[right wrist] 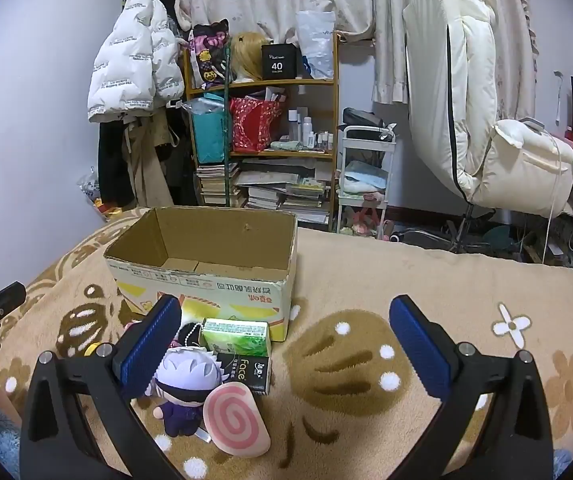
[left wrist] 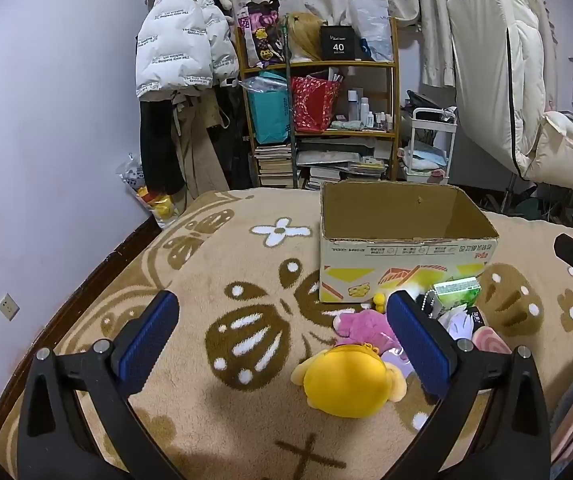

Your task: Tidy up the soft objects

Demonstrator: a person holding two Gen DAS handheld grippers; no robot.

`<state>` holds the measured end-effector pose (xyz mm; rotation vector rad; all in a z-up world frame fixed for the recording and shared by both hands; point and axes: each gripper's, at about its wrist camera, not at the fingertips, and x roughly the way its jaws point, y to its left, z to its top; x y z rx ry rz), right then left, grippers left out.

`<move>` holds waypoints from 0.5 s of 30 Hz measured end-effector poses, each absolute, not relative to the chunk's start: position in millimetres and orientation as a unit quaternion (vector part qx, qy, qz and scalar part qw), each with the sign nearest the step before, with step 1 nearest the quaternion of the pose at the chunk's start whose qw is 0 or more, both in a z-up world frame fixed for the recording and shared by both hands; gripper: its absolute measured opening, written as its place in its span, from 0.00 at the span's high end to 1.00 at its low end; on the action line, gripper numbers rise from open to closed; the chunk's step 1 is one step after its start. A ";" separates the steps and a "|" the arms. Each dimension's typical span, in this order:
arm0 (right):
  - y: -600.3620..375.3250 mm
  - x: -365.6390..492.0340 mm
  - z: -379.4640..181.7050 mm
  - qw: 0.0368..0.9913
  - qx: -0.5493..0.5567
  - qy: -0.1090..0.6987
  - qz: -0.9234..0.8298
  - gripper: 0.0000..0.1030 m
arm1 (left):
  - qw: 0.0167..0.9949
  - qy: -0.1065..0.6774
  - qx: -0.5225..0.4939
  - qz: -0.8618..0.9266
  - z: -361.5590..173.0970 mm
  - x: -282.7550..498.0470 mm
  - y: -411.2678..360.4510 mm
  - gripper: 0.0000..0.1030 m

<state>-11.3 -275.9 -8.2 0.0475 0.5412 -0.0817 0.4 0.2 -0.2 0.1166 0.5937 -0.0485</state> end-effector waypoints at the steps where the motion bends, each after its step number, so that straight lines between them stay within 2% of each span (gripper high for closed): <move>1: -276.0 -11.1 -8.3 0.963 0.023 0.267 -0.041 0.00 | 0.954 0.293 0.058 -0.024 -0.3 0.4 0.1 0.00; 15: -276.5 -11.1 -8.6 0.962 0.024 0.270 -0.040 0.00 | 0.954 0.293 0.059 -0.024 -0.3 0.5 0.0 0.00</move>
